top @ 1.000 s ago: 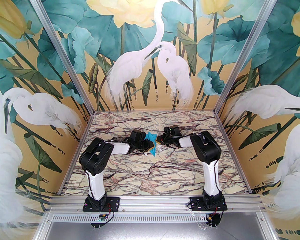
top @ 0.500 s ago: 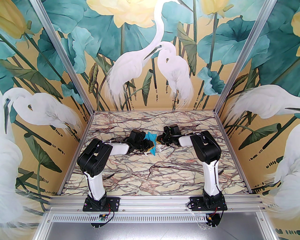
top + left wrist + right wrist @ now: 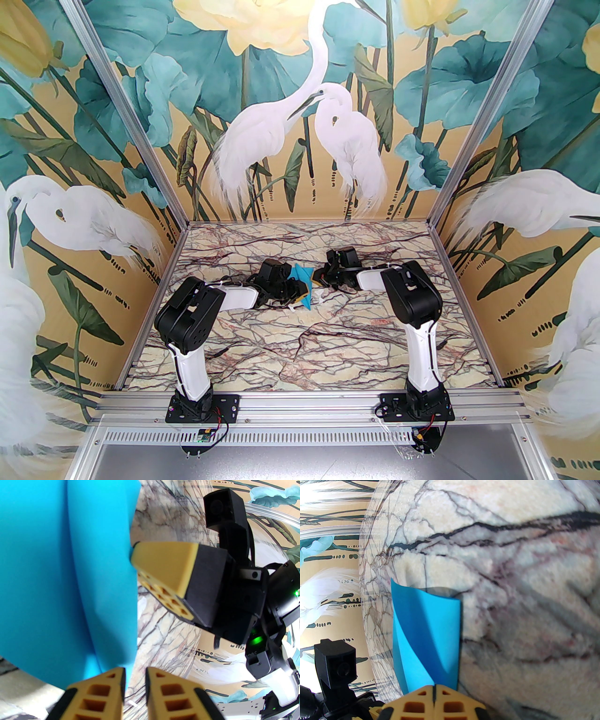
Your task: Fold a paper plane with a square sheet of paper (fold left side to right side)
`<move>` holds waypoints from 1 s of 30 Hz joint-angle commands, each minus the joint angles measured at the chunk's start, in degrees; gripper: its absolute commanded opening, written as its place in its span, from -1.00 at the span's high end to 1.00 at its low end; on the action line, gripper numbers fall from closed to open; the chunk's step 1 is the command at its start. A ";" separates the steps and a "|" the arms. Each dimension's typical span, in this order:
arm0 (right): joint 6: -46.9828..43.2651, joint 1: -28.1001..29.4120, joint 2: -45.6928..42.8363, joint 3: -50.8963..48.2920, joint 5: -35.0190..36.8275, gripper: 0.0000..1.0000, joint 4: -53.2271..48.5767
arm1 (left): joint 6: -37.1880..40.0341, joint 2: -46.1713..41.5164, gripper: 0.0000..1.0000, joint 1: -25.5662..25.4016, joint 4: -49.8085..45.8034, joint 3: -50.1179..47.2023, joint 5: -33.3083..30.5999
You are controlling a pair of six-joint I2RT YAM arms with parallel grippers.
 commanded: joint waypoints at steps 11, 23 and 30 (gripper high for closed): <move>-2.26 0.18 -0.12 0.41 1.89 1.00 -3.07 | 0.70 -1.34 0.62 -2.06 2.17 -1.61 3.64; -2.14 0.29 -0.23 0.39 1.73 1.00 -2.77 | 0.44 -0.52 0.62 -2.24 5.01 -4.36 5.22; -2.26 0.36 -0.30 0.57 1.64 1.00 -3.01 | -0.11 1.02 0.62 -2.25 6.37 -4.54 5.46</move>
